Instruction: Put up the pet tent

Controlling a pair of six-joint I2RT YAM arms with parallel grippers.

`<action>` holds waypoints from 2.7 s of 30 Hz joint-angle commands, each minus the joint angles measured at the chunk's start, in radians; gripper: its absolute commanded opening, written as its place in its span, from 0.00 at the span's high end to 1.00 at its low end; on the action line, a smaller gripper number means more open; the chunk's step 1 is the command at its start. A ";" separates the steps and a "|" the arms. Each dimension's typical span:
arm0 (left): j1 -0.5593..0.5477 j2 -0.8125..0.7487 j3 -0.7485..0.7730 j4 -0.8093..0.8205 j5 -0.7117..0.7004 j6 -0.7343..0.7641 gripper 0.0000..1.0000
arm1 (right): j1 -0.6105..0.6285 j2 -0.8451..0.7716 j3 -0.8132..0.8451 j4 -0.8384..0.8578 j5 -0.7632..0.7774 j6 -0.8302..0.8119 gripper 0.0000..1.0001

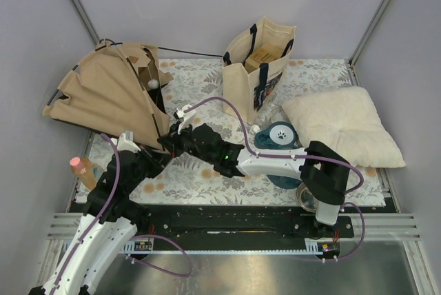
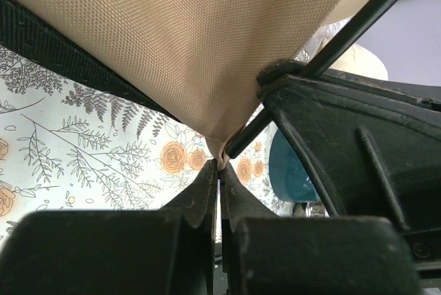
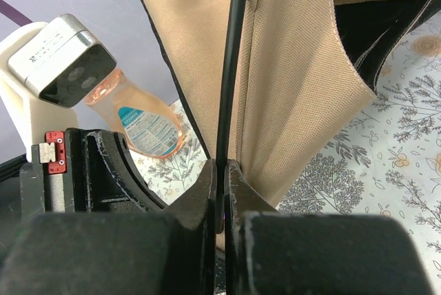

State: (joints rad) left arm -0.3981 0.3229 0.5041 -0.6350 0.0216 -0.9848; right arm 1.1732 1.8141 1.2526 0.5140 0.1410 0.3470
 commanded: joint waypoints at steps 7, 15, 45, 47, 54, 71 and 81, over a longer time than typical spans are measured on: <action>-0.021 0.015 -0.022 -0.180 0.173 0.018 1.00 | -0.078 0.028 0.143 0.221 0.161 -0.062 1.00; -0.021 0.019 -0.022 -0.186 0.163 0.018 1.00 | -0.076 -0.002 0.102 0.224 0.170 -0.057 1.00; -0.019 0.044 -0.022 -0.187 0.155 0.011 1.00 | -0.089 -0.090 0.071 0.212 0.100 0.007 1.00; -0.021 0.045 -0.024 -0.186 0.156 0.011 1.00 | -0.089 -0.093 0.071 0.215 0.095 0.020 1.00; -0.019 0.048 -0.024 -0.187 0.152 0.012 1.00 | -0.092 -0.096 0.062 0.204 0.094 0.040 1.00; -0.021 0.033 -0.019 -0.196 0.152 0.011 1.00 | -0.098 -0.033 0.084 0.198 0.098 0.049 1.00; -0.021 0.031 -0.021 -0.195 0.153 0.011 1.00 | -0.098 -0.009 0.099 0.195 0.094 0.064 1.00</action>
State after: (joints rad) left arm -0.3969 0.3542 0.5034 -0.6308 0.0204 -0.9829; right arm 1.1450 1.8156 1.2690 0.4812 0.1116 0.4160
